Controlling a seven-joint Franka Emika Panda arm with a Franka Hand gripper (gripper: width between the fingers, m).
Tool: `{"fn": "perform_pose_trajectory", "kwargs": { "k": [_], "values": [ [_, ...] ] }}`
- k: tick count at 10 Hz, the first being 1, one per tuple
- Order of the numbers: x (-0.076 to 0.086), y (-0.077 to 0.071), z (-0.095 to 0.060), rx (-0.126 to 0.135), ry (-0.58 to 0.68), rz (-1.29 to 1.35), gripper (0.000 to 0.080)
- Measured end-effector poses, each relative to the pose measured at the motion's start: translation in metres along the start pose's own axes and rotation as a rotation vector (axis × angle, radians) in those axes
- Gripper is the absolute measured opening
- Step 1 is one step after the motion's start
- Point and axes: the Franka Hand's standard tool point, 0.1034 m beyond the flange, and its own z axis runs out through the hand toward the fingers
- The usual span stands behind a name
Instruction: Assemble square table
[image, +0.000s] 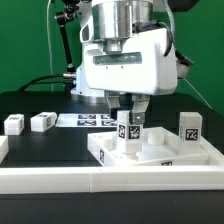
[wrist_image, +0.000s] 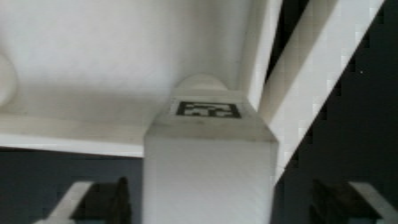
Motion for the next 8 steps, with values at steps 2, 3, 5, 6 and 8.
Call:
{"fn": "perform_pose_trajectory", "kwargs": {
  "k": [2,3,5,6,8],
  "values": [
    [-0.0026,-0.0029,-0.001,-0.001,-0.006,-0.161,0.0637],
    [-0.0007,-0.0037,-0.0012,0.008,0.003,-0.28,0.0637],
    [-0.0001,-0.0033,-0.0011,0.007,0.005,-0.438,0.0649],
    [-0.0001,-0.0032,-0.001,0.007,0.006,-0.519,0.0649],
    [-0.0001,-0.0033,-0.0011,0.007,0.006,-0.666,0.0649]
  ]
}}
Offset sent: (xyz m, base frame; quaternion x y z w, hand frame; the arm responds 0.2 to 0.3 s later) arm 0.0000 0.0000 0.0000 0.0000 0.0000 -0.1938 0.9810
